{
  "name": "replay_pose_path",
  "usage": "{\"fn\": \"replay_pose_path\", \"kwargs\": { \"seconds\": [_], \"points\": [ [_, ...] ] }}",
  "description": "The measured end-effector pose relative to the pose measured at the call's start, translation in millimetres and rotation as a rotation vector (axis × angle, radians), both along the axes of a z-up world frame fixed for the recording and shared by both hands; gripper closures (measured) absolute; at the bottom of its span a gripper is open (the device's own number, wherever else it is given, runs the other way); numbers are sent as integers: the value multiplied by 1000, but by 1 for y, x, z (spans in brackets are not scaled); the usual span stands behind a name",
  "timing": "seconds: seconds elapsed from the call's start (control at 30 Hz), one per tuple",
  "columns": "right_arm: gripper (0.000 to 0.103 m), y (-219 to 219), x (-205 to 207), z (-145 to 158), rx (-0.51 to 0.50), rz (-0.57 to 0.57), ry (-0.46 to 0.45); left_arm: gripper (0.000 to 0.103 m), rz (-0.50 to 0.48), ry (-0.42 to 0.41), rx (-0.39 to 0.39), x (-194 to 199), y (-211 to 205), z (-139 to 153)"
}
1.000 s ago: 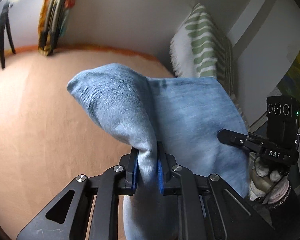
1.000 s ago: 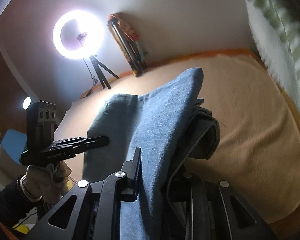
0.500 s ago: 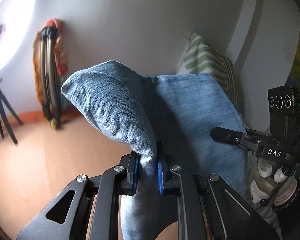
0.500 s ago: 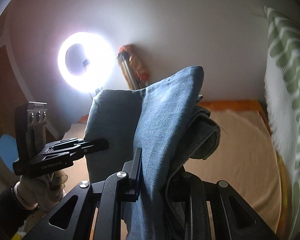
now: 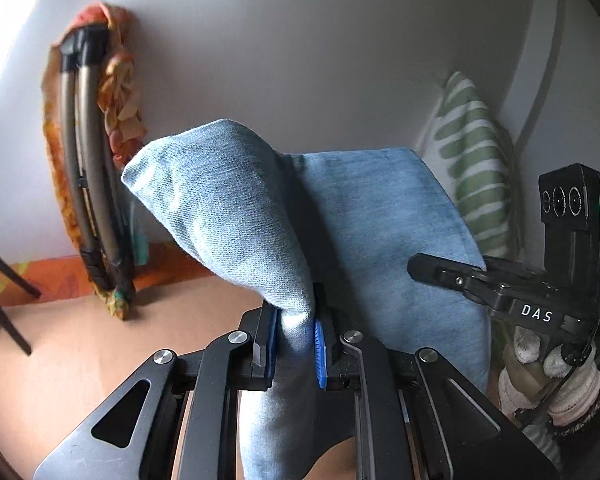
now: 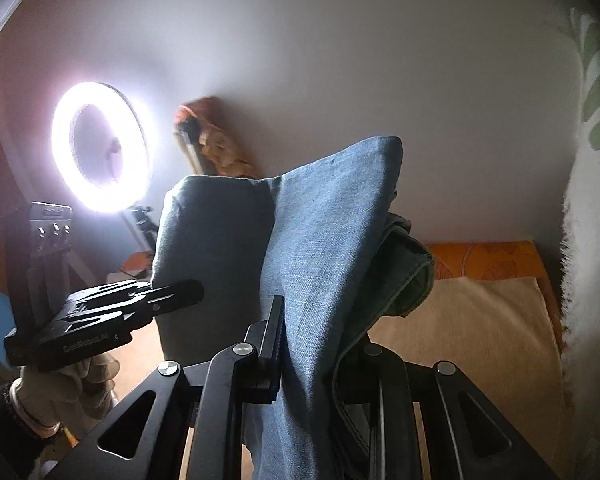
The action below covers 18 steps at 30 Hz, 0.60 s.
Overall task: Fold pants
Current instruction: 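Lift the folded jeans with both grippers and carry them toward the pillow, then lower the jeans onto the bed and open both grippers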
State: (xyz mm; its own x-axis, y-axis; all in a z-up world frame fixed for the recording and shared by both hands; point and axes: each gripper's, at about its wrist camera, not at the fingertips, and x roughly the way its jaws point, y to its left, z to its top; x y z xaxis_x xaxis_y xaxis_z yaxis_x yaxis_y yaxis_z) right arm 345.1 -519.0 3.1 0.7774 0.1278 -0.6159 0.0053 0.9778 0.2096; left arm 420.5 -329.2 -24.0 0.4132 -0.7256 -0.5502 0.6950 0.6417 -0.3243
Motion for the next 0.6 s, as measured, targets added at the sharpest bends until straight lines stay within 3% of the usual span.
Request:
{"fn": "replay_pose_path", "kwargs": {
  "seconds": [0.4,0.6],
  "points": [
    [84,-36,95,-73,-28,-16,86,92,83,42,51,68,-20,-63],
    [79,-60,115,-109,-74,-84,159,93,102,-3,119,66,-25,-74]
  ]
}}
